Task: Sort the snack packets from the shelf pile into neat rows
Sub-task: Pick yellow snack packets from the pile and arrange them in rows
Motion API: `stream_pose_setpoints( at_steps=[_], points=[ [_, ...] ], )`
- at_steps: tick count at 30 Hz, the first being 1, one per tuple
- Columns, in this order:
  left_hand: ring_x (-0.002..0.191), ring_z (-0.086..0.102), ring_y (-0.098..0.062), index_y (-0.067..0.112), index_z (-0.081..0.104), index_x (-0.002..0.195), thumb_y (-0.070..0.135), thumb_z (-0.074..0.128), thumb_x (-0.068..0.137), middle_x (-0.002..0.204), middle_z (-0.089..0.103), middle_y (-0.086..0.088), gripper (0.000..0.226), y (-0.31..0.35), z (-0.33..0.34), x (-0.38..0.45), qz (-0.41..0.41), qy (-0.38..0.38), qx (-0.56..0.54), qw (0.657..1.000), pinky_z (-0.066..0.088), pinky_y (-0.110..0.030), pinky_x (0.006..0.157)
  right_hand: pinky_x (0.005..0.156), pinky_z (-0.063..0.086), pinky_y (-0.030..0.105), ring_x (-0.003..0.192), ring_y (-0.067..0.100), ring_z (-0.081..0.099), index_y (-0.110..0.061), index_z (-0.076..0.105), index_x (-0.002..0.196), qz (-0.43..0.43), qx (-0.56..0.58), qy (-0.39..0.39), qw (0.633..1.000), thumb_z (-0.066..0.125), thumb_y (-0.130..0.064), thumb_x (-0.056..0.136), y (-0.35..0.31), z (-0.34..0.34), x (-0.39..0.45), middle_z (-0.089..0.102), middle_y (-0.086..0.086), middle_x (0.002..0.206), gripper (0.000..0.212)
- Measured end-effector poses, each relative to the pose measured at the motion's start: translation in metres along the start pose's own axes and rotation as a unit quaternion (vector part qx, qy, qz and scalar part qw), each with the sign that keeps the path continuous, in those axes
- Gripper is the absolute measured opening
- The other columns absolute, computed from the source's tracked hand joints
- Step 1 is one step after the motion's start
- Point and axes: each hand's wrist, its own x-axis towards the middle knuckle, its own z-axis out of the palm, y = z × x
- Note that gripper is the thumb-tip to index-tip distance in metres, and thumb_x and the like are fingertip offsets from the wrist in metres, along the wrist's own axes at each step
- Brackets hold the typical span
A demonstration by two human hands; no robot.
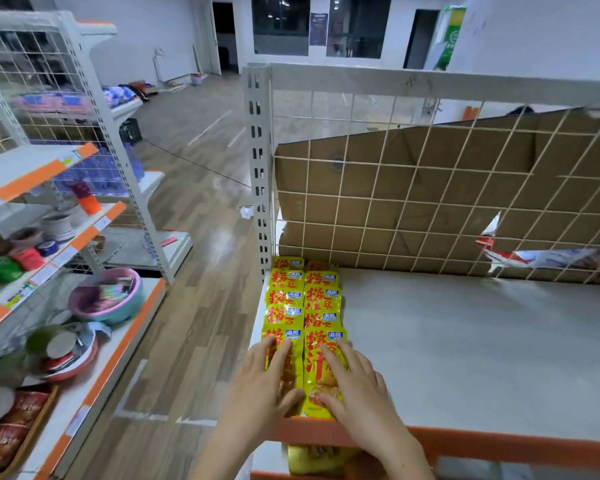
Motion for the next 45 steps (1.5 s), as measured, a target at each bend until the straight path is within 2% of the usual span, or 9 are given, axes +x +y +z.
stream_pose_setpoints(
  at_steps=[5, 8, 12, 15, 17, 22, 31, 40, 45],
  points=[
    [0.141, 0.016, -0.02, 0.026, 0.017, 0.149, 0.064, 0.042, 0.085, 0.151, 0.014, 0.0, 0.078, -0.003, -0.003, 0.006, 0.012, -0.019, 0.051, 0.998, 0.019, -0.028, 0.113, 0.115, 0.014, 0.036, 0.145, 0.012, 0.001, -0.043, -0.002, 0.148, 0.023, 0.017, 0.009, 1.0, 0.041, -0.052, 0.095, -0.005, 0.002, -0.003, -0.01, -0.017, 0.157, 0.069],
    [0.104, 0.056, -0.025, 0.022, 0.058, 0.119, 0.069, 0.042, 0.066, 0.116, 0.055, -0.004, 0.072, -0.009, -0.005, 0.012, 0.055, 0.012, 0.079, 0.995, 0.054, -0.035, 0.079, 0.113, 0.016, 0.034, 0.144, 0.011, 0.006, -0.046, 0.002, 0.147, 0.04, 0.005, 0.033, 0.999, 0.032, -0.063, 0.089, -0.008, 0.003, -0.003, -0.004, -0.018, 0.157, 0.068],
    [0.086, 0.064, -0.026, 0.025, 0.067, 0.095, 0.068, 0.051, 0.06, 0.097, 0.062, -0.003, 0.057, -0.011, -0.017, 0.02, 0.094, 0.033, 0.131, 0.986, 0.055, -0.034, 0.062, 0.112, 0.018, 0.034, 0.143, 0.012, 0.013, -0.045, 0.014, 0.147, 0.066, 0.019, 0.054, 0.996, 0.036, -0.062, 0.089, -0.012, -0.003, -0.011, 0.005, -0.014, 0.158, 0.064],
    [0.091, 0.063, -0.032, 0.017, 0.066, 0.105, 0.05, 0.074, 0.063, 0.102, 0.062, -0.009, 0.054, -0.006, -0.027, 0.032, 0.138, 0.054, 0.101, 0.984, 0.055, -0.041, 0.069, 0.099, 0.04, 0.036, 0.129, 0.019, 0.045, -0.031, 0.049, 0.135, 0.123, 0.008, 0.13, 0.984, 0.027, -0.059, 0.081, -0.012, -0.016, -0.024, 0.044, -0.002, 0.143, 0.065],
    [0.094, 0.06, -0.035, 0.012, 0.065, 0.109, 0.044, 0.06, 0.073, 0.104, 0.062, -0.012, 0.049, 0.006, -0.032, 0.036, 0.172, 0.077, 0.07, 0.98, 0.054, -0.043, 0.073, 0.082, 0.05, 0.033, 0.106, 0.021, 0.062, -0.025, 0.066, 0.112, 0.166, -0.012, 0.201, 0.965, 0.034, -0.052, 0.08, -0.005, -0.028, -0.045, 0.062, -0.002, 0.117, 0.052],
    [0.096, 0.059, -0.03, 0.012, 0.065, 0.11, 0.038, 0.042, 0.081, 0.103, 0.064, -0.008, 0.045, 0.072, -0.013, 0.021, 0.281, 0.071, 0.002, 0.957, 0.049, -0.037, 0.079, 0.109, 0.023, 0.032, 0.137, 0.012, 0.025, -0.028, 0.036, 0.141, 0.258, -0.016, 0.191, 0.947, 0.043, -0.051, 0.093, 0.03, -0.038, -0.131, 0.032, -0.01, 0.145, 0.054],
    [0.089, 0.066, -0.028, 0.014, 0.068, 0.106, 0.039, 0.045, 0.079, 0.098, 0.069, -0.004, 0.044, 0.238, 0.058, -0.043, 0.421, -0.027, -0.009, 0.906, 0.054, -0.037, 0.072, 0.11, 0.023, 0.032, 0.139, 0.012, 0.023, -0.026, 0.029, 0.145, 0.391, -0.028, 0.209, 0.896, 0.044, -0.052, 0.093, 0.101, -0.038, -0.29, 0.029, -0.009, 0.15, 0.061],
    [0.077, 0.067, -0.024, 0.019, 0.066, 0.098, 0.039, 0.043, 0.075, 0.087, 0.068, 0.0, 0.038, 0.384, 0.135, -0.127, 0.542, -0.013, -0.006, 0.84, 0.053, -0.034, 0.064, 0.106, 0.026, 0.031, 0.137, 0.013, 0.024, -0.027, 0.03, 0.143, 0.47, -0.053, 0.213, 0.855, 0.042, -0.051, 0.093, 0.174, -0.038, -0.434, 0.031, -0.01, 0.147, 0.057],
    [0.085, 0.068, -0.023, 0.017, 0.071, 0.098, 0.032, 0.075, 0.066, 0.094, 0.07, -0.002, 0.035, 0.444, 0.16, -0.15, 0.571, -0.004, 0.037, 0.82, 0.055, -0.038, 0.073, 0.109, 0.025, 0.032, 0.139, 0.013, 0.022, -0.026, 0.03, 0.144, 0.497, -0.039, 0.215, 0.84, 0.042, -0.052, 0.093, 0.209, -0.044, -0.48, 0.029, -0.009, 0.149, 0.059]
  ],
)
